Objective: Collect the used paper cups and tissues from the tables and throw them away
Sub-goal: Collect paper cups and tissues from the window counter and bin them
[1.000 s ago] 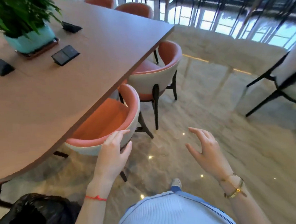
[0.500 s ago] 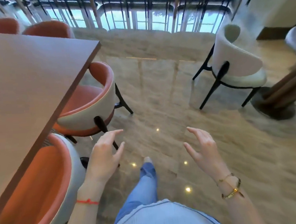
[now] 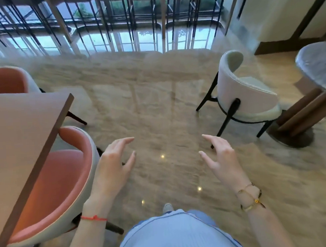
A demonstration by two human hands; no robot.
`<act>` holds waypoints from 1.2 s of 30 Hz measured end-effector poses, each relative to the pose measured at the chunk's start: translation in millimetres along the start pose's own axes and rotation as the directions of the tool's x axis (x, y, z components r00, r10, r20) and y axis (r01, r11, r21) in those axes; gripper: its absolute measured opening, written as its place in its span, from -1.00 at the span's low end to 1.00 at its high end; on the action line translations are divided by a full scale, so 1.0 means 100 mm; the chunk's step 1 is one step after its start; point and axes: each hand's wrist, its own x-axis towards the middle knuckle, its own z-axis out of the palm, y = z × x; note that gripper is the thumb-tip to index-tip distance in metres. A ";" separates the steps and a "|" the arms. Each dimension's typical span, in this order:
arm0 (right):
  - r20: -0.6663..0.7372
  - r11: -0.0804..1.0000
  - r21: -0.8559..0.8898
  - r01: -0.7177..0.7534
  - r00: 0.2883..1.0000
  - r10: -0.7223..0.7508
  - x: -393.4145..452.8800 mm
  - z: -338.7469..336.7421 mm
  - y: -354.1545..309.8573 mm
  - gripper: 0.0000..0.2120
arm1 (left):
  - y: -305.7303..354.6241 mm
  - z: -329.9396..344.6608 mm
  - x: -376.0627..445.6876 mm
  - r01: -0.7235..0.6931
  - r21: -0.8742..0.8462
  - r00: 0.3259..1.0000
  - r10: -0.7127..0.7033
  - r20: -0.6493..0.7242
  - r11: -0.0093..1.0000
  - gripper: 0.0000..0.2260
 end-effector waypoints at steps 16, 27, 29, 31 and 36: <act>-0.008 1.000 0.006 -0.023 1.000 0.024 3.61 0.21 0.61 -0.56 | -0.34 0.83 3.63 -0.024 -0.005 0.998 0.024 0.059 1.000 -0.69; 0.037 0.998 -0.012 0.068 0.997 -0.067 6.45 0.13 0.71 -0.56 | -0.50 1.07 6.19 0.029 -0.002 0.999 -0.029 -0.022 1.000 -0.69; 0.054 0.998 -0.012 0.061 0.997 -0.060 6.84 0.22 0.77 -0.56 | -0.60 1.14 6.56 0.051 -0.003 0.999 -0.051 -0.018 0.999 -0.69; 0.070 0.998 -0.009 0.056 0.996 -0.056 7.24 0.33 0.84 -0.55 | -0.71 1.22 6.95 0.071 -0.015 0.997 -0.071 -0.011 0.997 -0.68; 0.061 0.999 -0.006 0.054 0.997 -0.054 8.46 0.60 0.90 -0.56 | -1.06 1.35 8.15 0.059 -0.016 0.998 -0.059 -0.015 0.998 -0.66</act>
